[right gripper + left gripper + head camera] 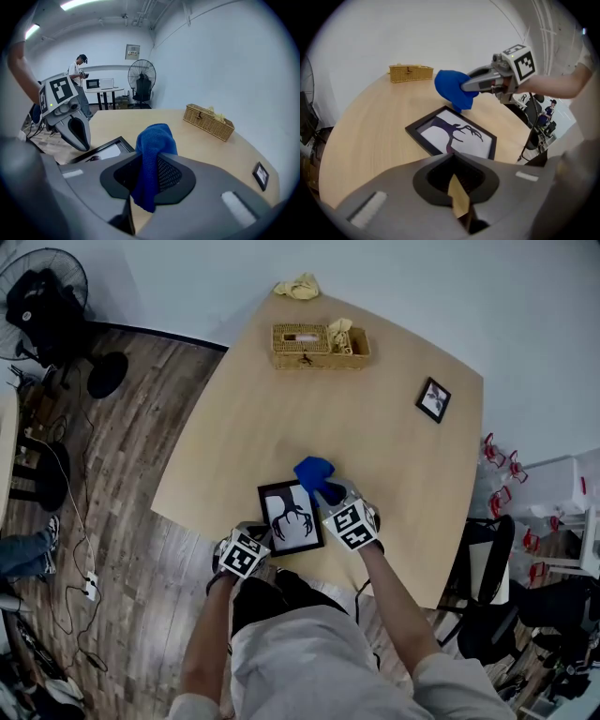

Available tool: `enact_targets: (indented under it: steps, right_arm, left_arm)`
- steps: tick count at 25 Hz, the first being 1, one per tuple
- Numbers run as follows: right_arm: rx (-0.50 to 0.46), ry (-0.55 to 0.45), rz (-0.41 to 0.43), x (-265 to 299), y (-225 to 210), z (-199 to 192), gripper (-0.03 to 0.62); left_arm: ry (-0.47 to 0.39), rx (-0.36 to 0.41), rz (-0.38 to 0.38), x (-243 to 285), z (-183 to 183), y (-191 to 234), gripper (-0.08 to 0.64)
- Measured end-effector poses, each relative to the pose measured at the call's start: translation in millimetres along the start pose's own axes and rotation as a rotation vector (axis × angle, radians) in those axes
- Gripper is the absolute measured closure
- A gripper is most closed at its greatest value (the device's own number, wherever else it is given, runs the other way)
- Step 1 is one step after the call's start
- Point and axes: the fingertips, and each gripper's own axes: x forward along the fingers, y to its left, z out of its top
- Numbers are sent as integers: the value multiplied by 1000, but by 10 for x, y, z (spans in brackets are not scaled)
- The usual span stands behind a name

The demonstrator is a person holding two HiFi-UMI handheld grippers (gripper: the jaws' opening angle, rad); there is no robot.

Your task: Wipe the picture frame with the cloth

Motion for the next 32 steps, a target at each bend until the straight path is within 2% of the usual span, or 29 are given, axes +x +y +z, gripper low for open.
enact_targets:
  steps: [3,8,11,13,16,27,32]
  right_arm:
    - [-23,14,-11,146,-69,47,525]
    - [-101,49,-16,404,-149,48,525]
    - [-166,159,54,598,5,-220,525]
    - [-147,199,99,691,138,-423,520]
    - [-101,171,97,709,170,-454,518]
    - [-115,170,132,629,251,-495,520]
    - [-122,170,149,494,393,-604,520]
  left_arm:
    - [57,45,-22,86,-15,-1,508]
    - [95,132,-52,181,-9,13,508]
    - [112,160,-59,193,-33,-24,508]
    - [119,156,-66,190,-46,-33,508]
    - [142,165,-80,172,-52,-25,508]
    - [111,128,-59,177,-43,12,508]
    - [124,128,-49,179,-52,6,508]
